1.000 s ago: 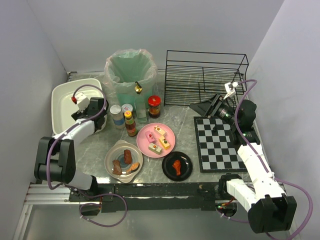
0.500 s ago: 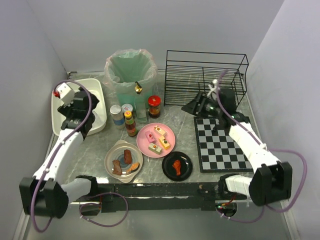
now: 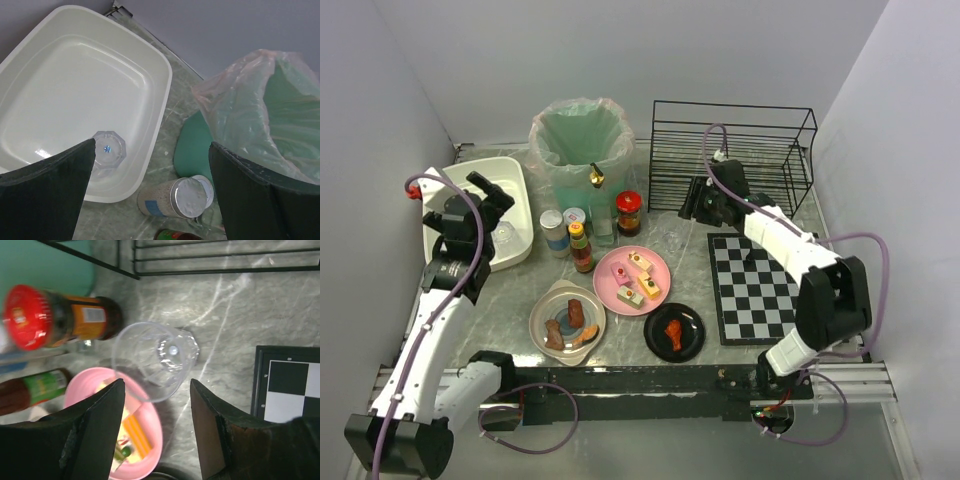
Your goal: Clear the kitchen counter
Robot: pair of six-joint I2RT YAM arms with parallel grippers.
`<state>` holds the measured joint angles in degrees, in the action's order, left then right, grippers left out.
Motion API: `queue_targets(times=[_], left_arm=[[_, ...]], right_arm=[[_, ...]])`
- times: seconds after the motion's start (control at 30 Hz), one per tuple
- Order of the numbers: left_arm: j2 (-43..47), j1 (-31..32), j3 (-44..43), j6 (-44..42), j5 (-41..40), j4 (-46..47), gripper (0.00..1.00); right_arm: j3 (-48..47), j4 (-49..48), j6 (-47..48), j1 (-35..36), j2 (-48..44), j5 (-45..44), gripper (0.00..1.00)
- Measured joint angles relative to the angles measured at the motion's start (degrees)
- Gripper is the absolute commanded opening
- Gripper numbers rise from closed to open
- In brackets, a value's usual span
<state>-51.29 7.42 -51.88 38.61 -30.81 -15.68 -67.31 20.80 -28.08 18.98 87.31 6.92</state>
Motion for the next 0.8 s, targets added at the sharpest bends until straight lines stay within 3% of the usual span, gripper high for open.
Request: queue_targets(times=[0.5,0.8], left_arm=[[1.03,0.00,-0.02,-0.52,2.21,-0.09,0.99],[3.63,0.00,-0.02,-0.46,3.19,-0.07,0.99]], right_arm=[[-6.86,3.34,2.54,0.57,11.52,-4.22,0.53],[-7.26,4.92,3.69,2.43,13.90,-6.08,0.35]])
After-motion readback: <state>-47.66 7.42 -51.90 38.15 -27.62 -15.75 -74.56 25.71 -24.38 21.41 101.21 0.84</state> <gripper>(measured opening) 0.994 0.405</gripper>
